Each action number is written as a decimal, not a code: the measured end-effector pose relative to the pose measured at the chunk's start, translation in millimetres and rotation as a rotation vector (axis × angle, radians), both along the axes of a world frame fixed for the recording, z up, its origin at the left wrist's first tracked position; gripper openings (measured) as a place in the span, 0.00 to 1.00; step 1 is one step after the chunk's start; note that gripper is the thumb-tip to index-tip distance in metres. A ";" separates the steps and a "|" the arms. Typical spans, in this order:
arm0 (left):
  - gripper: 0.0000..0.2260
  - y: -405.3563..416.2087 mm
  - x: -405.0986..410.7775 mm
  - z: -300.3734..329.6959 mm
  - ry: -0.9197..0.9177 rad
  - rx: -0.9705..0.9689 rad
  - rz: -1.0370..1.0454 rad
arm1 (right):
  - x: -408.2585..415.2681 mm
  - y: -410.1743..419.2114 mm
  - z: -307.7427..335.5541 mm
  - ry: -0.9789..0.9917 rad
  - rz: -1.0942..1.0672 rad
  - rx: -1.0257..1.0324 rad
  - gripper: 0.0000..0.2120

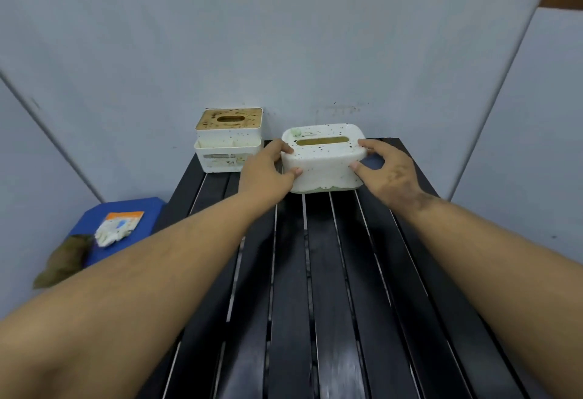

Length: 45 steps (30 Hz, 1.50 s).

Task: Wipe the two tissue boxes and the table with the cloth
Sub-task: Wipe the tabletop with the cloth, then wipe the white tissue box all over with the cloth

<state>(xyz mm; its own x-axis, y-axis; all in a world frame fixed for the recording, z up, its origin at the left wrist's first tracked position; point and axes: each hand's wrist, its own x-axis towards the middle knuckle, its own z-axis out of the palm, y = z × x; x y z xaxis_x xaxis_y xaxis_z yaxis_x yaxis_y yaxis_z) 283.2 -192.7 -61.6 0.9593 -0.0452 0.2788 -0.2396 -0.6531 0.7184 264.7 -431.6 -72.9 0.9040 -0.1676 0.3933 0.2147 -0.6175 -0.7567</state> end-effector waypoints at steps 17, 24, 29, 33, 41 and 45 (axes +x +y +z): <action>0.16 58.2 -224.0 -22.4 -0.006 0.065 -0.011 | -230.0 46.9 -4.1 0.171 0.035 0.084 0.23; 0.19 55.4 -230.1 -27.8 -0.004 0.068 -0.058 | -231.0 20.7 20.4 0.280 0.055 0.152 0.21; 0.19 58.1 -223.0 -25.9 -0.020 0.001 -0.061 | -210.7 16.0 52.5 0.156 0.038 0.176 0.16; 0.17 60.3 -217.0 -28.2 -0.007 -0.032 -0.076 | -204.2 29.0 52.5 0.056 0.155 -0.143 0.23; 0.19 63.2 -211.5 -41.5 -0.072 -0.069 -0.083 | -196.6 23.0 53.5 0.081 0.381 -0.506 0.18; 0.18 63.3 -209.3 -45.2 -0.085 -0.142 -0.071 | -193.8 46.9 55.8 0.072 0.408 -0.500 0.16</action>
<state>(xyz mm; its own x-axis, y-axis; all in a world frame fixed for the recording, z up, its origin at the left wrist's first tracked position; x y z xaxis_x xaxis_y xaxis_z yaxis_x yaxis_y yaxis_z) 73.9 -129.4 -106.8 0.9278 -0.0664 0.3671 -0.3452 -0.5258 0.7774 70.9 -384.8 -17.1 0.8833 0.3824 0.2713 0.4661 -0.7785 -0.4202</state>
